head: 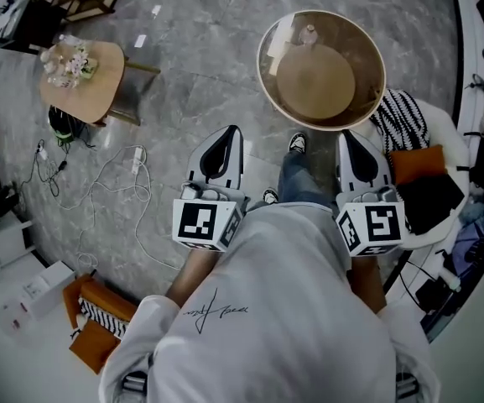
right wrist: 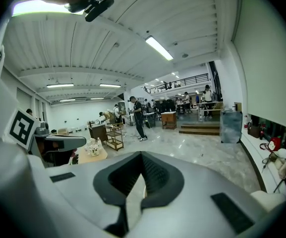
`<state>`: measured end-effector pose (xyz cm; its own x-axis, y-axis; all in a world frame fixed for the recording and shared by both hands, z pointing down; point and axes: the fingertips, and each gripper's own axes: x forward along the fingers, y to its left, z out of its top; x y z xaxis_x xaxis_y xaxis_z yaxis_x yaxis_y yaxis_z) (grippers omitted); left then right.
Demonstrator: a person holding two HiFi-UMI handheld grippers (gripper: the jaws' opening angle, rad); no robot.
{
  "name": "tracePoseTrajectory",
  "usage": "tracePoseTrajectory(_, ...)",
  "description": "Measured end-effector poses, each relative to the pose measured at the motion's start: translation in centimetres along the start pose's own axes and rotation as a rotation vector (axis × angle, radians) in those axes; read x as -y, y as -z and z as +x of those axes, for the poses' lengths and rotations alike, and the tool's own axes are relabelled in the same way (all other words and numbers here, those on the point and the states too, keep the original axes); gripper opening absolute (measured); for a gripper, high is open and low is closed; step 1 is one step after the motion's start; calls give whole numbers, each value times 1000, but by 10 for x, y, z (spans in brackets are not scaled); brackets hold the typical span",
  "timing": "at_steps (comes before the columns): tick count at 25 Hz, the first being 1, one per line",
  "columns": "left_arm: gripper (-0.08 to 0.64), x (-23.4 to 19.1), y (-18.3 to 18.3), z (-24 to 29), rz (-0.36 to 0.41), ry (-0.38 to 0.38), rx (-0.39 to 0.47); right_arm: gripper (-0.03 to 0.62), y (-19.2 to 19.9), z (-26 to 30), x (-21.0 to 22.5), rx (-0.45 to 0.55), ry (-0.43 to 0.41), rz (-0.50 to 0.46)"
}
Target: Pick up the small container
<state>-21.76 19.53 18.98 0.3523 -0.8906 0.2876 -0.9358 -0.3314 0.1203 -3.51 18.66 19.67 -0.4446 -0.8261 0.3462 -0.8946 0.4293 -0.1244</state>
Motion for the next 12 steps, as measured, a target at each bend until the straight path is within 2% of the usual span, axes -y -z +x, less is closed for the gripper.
tracePoseTrajectory(4, 15, 0, -13, 41, 19, 8, -12, 14, -3, 30, 16, -44, -39, -43)
tracePoseTrajectory(12, 15, 11, -28, 110, 23, 21, -22, 15, -15, 76, 54, -74, -132, -31)
